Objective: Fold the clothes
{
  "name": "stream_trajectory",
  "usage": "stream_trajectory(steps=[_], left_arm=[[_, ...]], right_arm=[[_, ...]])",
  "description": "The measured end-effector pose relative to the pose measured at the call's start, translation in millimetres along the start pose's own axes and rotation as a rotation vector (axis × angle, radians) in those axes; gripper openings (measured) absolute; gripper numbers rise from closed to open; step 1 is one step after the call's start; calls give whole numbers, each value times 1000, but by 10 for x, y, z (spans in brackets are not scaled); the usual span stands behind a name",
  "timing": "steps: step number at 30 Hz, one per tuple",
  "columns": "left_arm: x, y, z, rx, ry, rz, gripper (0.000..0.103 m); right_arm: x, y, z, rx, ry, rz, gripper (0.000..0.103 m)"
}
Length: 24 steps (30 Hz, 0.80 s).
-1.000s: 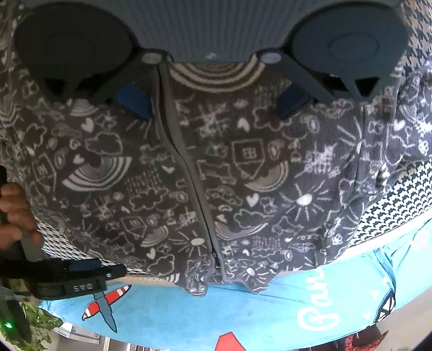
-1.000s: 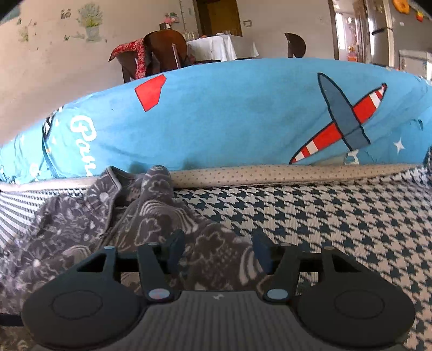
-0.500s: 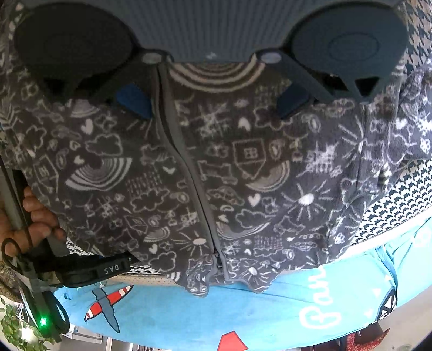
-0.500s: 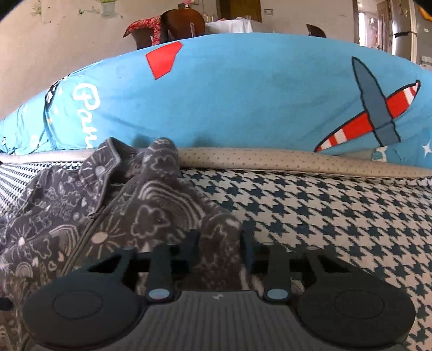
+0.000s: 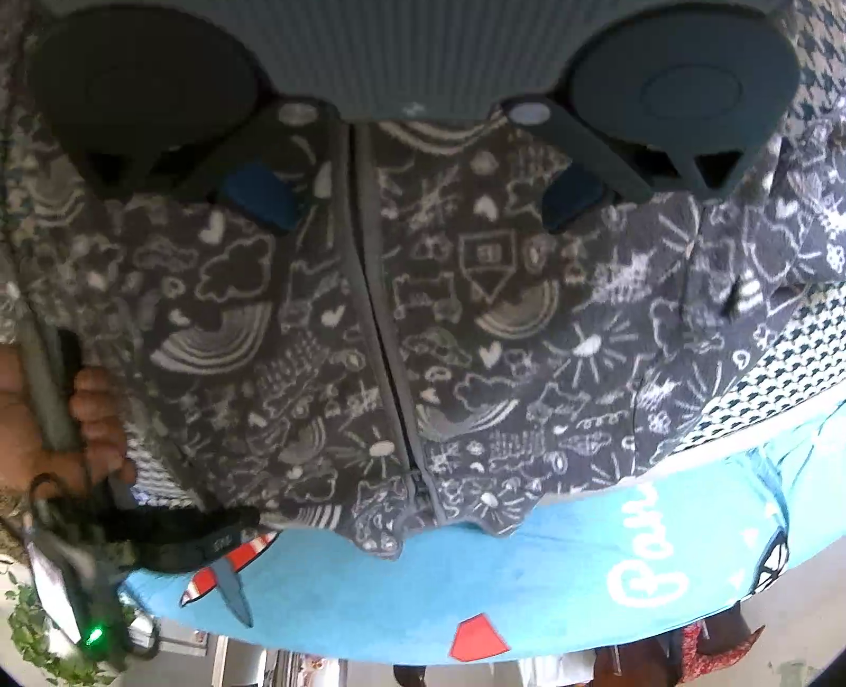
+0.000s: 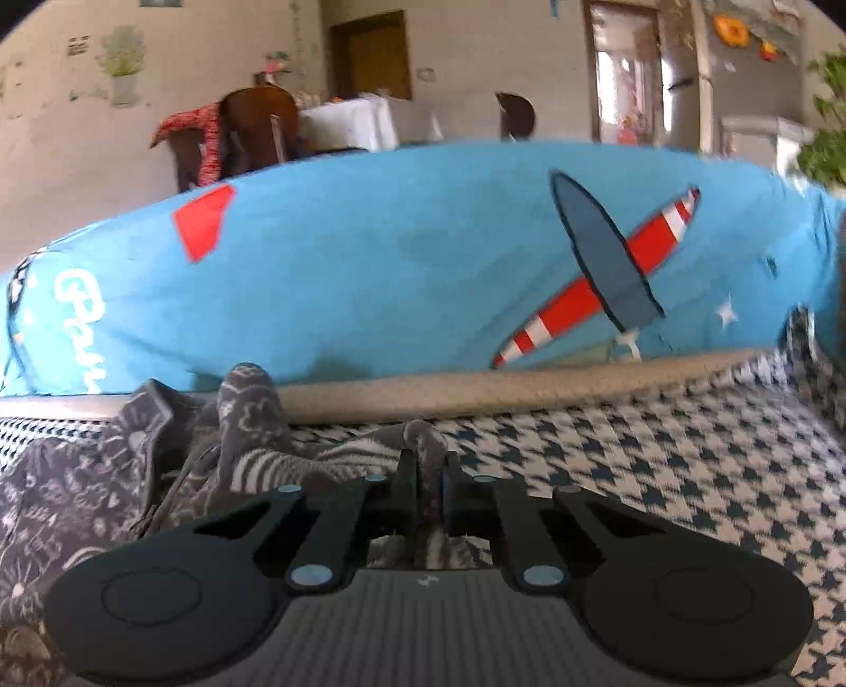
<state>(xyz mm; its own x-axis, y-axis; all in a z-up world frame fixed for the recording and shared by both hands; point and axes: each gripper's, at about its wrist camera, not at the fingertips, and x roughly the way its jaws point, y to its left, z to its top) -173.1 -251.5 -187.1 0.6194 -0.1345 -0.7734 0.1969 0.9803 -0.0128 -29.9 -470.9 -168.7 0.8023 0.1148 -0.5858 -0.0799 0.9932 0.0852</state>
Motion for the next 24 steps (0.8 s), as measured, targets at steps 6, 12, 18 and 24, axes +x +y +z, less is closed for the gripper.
stream_trajectory(steps=[6,12,18,24], left_arm=[[124,-94,-70,34,49,12,103],[117,-97,-117,33,45,12,103],[133,-138,-93,50,36,20,103],[102,-119,-100,46,36,16,103]], right_arm=[[148,8,-48,8,65,18,13],[-199,-78,49,25,37,70,22],[-620,-321,7,7,33,54,40],[-759,-495,-244,32,112,47,44]])
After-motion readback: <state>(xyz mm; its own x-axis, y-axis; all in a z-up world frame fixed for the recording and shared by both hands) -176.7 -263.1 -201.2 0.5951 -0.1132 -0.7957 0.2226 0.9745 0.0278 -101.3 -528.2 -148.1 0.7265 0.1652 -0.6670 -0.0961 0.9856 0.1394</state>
